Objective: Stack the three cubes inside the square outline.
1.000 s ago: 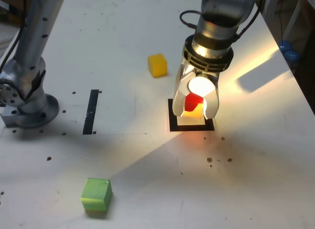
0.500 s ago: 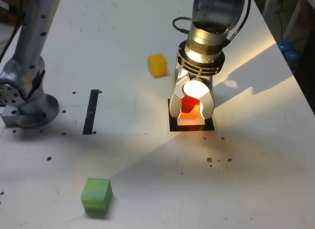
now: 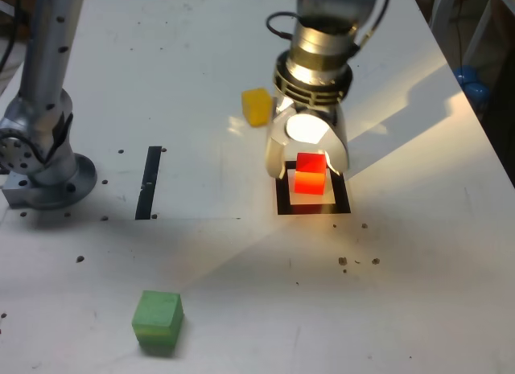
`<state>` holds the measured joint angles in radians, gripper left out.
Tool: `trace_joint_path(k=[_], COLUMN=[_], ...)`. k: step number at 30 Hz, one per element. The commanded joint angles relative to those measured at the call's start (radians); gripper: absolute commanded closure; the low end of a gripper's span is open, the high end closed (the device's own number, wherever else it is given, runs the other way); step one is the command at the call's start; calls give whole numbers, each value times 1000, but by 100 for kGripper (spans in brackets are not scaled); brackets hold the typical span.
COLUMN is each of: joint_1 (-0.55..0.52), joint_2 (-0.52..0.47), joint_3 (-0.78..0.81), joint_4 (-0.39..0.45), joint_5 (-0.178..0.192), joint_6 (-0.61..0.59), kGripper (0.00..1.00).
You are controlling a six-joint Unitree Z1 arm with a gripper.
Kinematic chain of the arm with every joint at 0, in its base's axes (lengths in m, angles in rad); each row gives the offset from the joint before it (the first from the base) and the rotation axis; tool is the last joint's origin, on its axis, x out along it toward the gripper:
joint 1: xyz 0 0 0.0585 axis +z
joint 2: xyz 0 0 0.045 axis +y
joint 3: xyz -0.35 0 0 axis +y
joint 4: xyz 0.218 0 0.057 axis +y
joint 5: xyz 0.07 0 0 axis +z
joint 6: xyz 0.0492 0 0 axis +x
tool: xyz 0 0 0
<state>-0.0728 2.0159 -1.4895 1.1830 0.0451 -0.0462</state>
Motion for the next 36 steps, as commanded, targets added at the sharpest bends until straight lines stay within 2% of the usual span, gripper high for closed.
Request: trace_joint_path(k=[1,7,13,20,27,32,36], joint_1=[29,152,279,398,472,503,519], joint_2=[-44,-126,-141,-105,-39,22,48], joint_3=[35,128,157,147,119,82,66], joint_4=[8,22,27,15,4,4,5], joint_5=[7,25,31,29,19,3,-1], joint_6=[-11,-11,43,120,173,203,209], kGripper=[0,0,0,0,2,9,24])
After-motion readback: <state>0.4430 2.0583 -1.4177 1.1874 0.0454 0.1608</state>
